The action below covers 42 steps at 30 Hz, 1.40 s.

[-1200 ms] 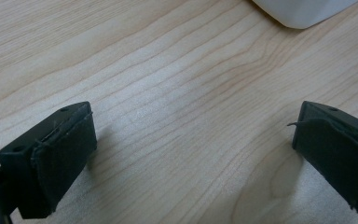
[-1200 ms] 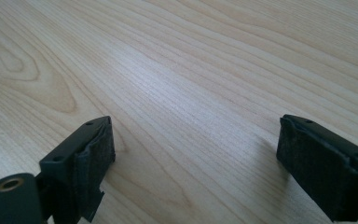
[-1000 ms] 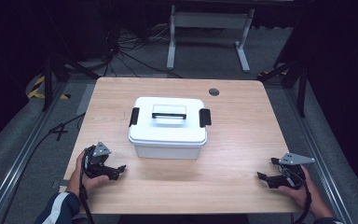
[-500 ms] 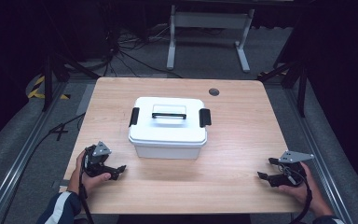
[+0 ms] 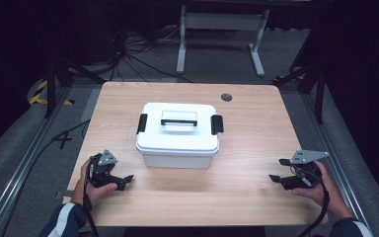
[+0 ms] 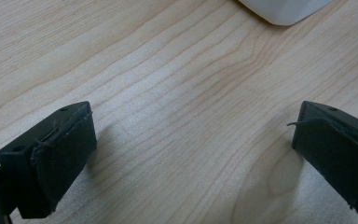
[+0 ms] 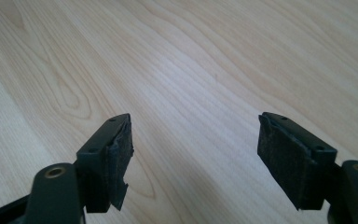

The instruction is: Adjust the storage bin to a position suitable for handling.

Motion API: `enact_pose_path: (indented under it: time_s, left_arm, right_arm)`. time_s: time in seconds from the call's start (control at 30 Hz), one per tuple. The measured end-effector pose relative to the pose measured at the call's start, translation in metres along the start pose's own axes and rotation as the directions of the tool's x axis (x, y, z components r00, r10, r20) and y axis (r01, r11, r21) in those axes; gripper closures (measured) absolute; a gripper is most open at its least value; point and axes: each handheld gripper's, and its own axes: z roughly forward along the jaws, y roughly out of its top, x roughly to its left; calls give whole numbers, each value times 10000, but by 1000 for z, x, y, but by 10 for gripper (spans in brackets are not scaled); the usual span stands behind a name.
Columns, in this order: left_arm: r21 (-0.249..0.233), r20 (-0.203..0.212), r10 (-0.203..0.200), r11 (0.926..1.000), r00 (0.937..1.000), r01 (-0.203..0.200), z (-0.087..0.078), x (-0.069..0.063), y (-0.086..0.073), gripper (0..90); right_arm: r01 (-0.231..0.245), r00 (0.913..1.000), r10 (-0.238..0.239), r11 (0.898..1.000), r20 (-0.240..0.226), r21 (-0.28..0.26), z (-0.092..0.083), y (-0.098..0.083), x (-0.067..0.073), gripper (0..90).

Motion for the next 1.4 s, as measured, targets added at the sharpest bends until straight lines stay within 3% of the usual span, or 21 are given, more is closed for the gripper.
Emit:
enact_pose_path:
  time_s: [0.27,0.73,1.17,1.4]
  left_arm:
    - [-3,-7,13,10000,10000,-13,0,0,0,1]
    - [-3,-8,11,10000,10000,-11,0,0,0,2]
    - [-5,-9,14,10000,10000,-14,0,0,0,2]
    - [-3,-7,15,10000,10000,-15,0,0,0,2]
  right_arm:
    - [556,9984,-557,9984,-112,-97,-2,36,2,294]
    - [1339,9906,-1342,9909,-260,-123,-5,82,4,313]
    - [2234,9739,-2231,9747,-409,25,-8,126,12,337]
    - [2727,9609,-2720,9621,-522,69,-6,150,16,352]
